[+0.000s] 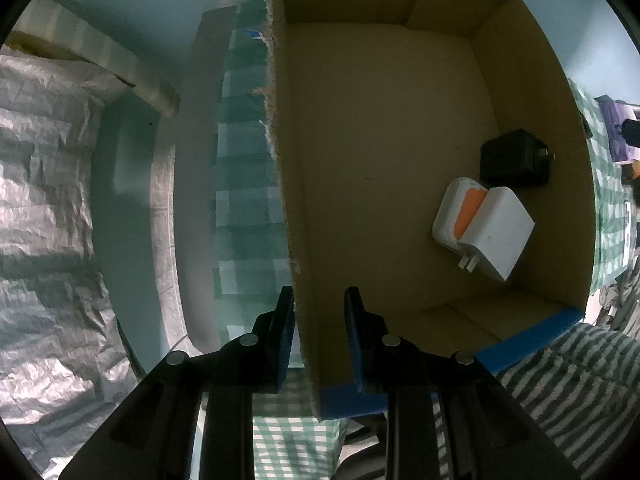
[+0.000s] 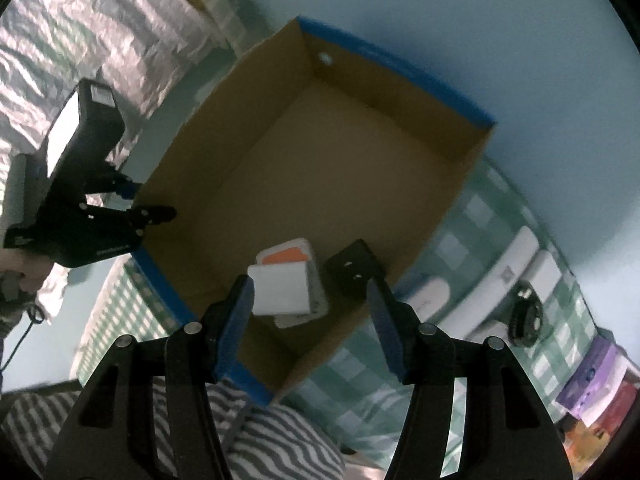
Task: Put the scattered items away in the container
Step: 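Release the white square charger into the box beside the power bank, then move the right gripper to the white KINYO earbud case and close on it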
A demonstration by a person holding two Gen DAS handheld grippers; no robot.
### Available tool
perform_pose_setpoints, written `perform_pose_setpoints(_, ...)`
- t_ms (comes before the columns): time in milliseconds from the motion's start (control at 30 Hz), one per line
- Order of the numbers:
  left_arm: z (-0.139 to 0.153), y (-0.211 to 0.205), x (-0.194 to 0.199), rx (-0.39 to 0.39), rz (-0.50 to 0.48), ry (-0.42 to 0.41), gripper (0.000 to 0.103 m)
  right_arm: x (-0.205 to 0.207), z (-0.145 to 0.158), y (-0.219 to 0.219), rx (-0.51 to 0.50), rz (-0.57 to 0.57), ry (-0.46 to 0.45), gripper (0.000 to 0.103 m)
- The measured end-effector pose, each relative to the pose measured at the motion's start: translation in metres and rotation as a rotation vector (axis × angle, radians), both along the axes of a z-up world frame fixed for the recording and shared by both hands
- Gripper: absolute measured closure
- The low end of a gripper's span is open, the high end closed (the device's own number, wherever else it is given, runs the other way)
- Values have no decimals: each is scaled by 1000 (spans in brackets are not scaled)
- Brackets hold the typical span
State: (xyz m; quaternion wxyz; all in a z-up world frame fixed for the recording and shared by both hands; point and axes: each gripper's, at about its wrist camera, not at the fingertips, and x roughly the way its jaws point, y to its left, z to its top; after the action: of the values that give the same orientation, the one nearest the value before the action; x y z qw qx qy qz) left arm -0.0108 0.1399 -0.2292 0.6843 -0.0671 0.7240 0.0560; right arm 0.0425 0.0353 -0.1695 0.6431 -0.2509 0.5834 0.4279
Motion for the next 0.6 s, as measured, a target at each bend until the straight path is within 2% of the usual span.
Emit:
perform_pose_setpoints(333,5,-1,0,-1,-7,-11,79,18,16,-36,-10,-90,-24,44)
perform_pose_setpoints(600,4,0,2,-3,-9,-4,79,35,9,-60,-21,-183,-2,44)
